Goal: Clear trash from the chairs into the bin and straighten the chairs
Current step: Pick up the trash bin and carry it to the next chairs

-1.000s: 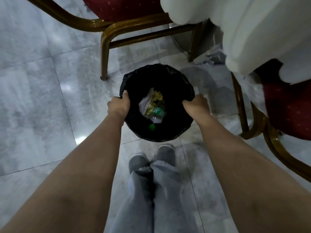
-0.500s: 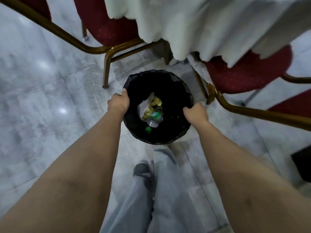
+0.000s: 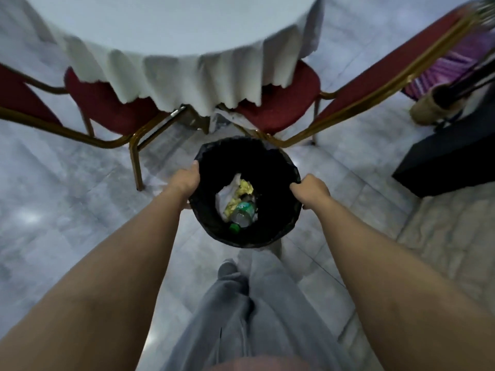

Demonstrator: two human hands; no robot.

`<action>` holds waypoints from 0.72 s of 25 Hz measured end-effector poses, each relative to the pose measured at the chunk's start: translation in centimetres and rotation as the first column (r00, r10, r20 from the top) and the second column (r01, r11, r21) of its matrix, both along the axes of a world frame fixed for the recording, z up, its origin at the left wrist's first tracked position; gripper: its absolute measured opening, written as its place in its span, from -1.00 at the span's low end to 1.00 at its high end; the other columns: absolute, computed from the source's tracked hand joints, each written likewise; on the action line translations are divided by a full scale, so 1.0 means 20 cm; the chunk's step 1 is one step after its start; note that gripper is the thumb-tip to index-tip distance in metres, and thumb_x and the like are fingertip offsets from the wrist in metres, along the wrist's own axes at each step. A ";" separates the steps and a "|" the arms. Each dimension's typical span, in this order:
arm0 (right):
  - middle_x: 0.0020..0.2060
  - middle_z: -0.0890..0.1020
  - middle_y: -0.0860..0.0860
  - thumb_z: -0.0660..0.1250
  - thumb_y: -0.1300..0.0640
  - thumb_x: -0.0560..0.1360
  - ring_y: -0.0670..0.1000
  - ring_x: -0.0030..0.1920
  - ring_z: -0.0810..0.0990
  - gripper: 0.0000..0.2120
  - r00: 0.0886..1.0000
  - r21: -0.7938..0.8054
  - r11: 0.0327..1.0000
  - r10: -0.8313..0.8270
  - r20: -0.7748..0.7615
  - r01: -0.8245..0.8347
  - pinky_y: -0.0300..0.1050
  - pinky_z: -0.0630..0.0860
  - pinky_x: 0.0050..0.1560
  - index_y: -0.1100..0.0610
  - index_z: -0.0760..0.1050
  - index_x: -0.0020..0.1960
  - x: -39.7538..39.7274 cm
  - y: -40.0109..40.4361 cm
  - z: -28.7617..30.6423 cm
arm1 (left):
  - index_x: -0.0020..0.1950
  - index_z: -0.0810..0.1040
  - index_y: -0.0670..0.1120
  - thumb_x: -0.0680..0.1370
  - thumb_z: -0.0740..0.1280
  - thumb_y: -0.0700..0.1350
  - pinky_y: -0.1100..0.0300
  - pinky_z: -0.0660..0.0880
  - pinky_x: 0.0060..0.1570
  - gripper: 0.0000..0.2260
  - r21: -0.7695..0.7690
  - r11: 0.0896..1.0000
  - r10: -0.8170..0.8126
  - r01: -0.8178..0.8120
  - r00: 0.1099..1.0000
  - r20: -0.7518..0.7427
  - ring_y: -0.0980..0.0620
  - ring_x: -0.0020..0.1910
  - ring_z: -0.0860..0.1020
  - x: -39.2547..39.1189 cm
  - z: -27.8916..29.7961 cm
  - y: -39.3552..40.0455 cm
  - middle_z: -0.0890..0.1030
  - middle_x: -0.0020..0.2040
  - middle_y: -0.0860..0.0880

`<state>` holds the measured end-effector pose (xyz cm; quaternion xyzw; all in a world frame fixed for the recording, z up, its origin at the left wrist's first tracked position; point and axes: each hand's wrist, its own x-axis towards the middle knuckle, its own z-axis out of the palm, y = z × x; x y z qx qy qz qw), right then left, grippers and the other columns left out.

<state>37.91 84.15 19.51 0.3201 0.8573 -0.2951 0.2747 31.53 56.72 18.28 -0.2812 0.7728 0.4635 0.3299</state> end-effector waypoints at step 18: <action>-0.04 0.62 0.18 0.22 0.15 0.53 0.15 -0.08 0.64 -0.75 0.872 -0.156 0.858 -0.487 0.055 0.489 0.04 0.66 -0.09 0.29 0.50 0.09 0.56 1.33 0.26 | 0.45 0.36 -0.11 0.64 0.02 0.25 -0.05 0.46 0.04 -0.44 0.095 0.880 -0.468 0.465 0.883 0.015 -0.22 0.26 0.46 0.04 0.28 1.55 0.46 0.36 -0.17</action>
